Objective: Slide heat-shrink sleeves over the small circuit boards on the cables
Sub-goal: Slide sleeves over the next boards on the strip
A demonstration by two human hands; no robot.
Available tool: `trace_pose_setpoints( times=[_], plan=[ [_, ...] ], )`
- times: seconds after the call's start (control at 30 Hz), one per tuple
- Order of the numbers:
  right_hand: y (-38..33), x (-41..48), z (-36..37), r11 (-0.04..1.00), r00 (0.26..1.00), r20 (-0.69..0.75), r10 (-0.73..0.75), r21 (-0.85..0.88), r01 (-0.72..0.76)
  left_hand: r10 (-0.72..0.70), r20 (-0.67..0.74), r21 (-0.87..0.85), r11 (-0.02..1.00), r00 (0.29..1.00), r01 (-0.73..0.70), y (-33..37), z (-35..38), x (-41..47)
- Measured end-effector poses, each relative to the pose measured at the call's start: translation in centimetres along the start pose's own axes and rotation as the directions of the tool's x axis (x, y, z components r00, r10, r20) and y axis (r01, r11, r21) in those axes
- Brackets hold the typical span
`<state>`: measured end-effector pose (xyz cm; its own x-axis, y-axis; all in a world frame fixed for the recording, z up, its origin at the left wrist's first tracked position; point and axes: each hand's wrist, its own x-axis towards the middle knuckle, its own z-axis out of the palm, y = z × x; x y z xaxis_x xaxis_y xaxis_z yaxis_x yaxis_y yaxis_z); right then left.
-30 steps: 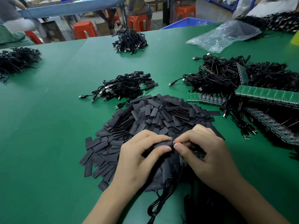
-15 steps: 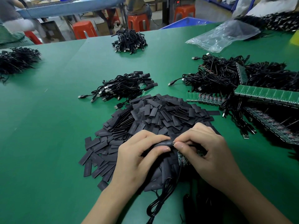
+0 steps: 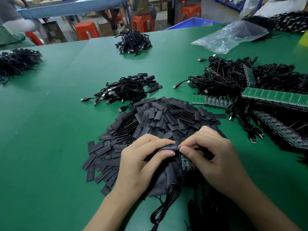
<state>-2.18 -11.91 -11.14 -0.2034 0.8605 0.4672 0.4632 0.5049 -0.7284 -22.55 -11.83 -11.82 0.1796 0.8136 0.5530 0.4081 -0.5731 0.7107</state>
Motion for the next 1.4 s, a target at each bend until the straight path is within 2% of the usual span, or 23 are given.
trace_pose_setpoints(
  times=[0.43, 0.67, 0.83, 1.0, 1.1, 1.4],
  plan=[
    [0.01, -0.03, 0.20, 0.999, 1.000, 0.020, -0.023, -0.033, 0.023, 0.033, 0.020, 0.049, 0.998, 0.999, -0.034, 0.02, 0.20, -0.18],
    [-0.21, 0.04, -0.10, 1.000, 1.000, 0.031, 0.004, 0.012, -0.005, -0.020, -0.017, 0.008, 1.000, 1.000, 0.020, -0.01, 0.17, -0.14],
    [-0.35, 0.21, -0.26, 1.000, 1.000, -0.021, 0.016, 0.009, -0.016, -0.043, -0.166, 0.059, 0.997, 0.985, 0.054, 0.00, -0.12, 0.01],
    [-0.53, 0.18, -0.12, 1.000, 0.997, -0.071, 0.020, 0.000, -0.020, -0.102, -0.264, -0.011, 0.995, 0.959, 0.102, 0.17, -0.19, -0.17],
    [-0.61, 0.08, 0.12, 1.000, 0.997, -0.082, 0.008, -0.021, -0.010, -0.084, -0.270, -0.012, 0.996, 0.959, 0.084, 0.50, 0.32, -0.26],
    [-0.48, -0.03, 0.49, 0.997, 0.994, -0.104, -0.037, -0.076, 0.029, 0.021, -0.266, 0.123, 0.992, 0.964, 0.012, 0.16, 0.41, -0.37]
  ],
)
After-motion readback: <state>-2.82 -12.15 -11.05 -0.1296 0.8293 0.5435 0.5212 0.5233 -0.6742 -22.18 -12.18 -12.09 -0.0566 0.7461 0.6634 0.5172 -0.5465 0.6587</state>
